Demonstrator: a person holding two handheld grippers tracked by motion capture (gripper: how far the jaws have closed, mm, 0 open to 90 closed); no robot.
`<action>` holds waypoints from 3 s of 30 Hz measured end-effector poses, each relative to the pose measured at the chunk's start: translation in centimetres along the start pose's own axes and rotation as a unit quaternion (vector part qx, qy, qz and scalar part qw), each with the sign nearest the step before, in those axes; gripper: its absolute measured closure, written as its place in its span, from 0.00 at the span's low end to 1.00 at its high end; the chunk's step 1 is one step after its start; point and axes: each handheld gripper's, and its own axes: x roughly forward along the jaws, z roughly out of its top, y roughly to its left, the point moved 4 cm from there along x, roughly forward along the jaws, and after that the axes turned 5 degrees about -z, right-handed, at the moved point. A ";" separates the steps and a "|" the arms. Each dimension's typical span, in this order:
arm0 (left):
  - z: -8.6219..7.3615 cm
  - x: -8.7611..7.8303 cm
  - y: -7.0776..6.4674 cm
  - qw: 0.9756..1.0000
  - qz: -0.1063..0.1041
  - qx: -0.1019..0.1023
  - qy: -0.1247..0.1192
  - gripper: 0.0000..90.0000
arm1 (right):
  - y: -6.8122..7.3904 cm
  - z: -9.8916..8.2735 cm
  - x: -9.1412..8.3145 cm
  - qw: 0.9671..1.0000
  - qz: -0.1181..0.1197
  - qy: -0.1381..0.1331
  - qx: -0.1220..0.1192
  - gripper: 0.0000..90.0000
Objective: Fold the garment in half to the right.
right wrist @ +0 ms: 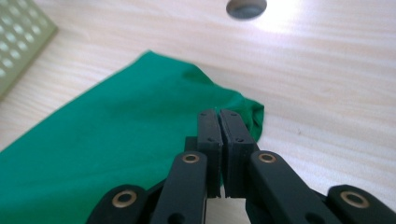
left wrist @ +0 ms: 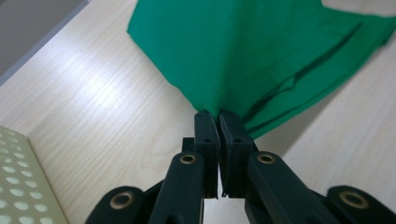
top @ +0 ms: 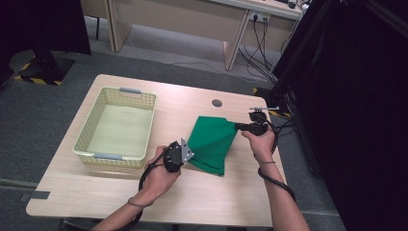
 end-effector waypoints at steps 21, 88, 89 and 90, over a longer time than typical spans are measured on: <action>-0.7 1.3 -0.9 0.998 -0.053 0.016 0.026 0.81 | -0.8 -2.0 4.0 0.995 -0.076 0.060 -0.026 0.75; -0.6 2.1 -0.8 0.999 -0.038 0.000 0.019 0.63 | 6.3 -12.8 -3.8 0.983 0.009 0.049 -0.175 0.91; -0.6 1.9 -0.8 0.999 -0.037 0.000 0.016 0.62 | 6.3 -13.0 -3.5 0.983 0.010 0.055 -0.177 0.91; -0.7 1.6 -0.8 0.999 -0.038 -0.001 0.014 0.61 | 6.3 -13.2 -3.2 0.983 0.010 0.059 -0.176 0.89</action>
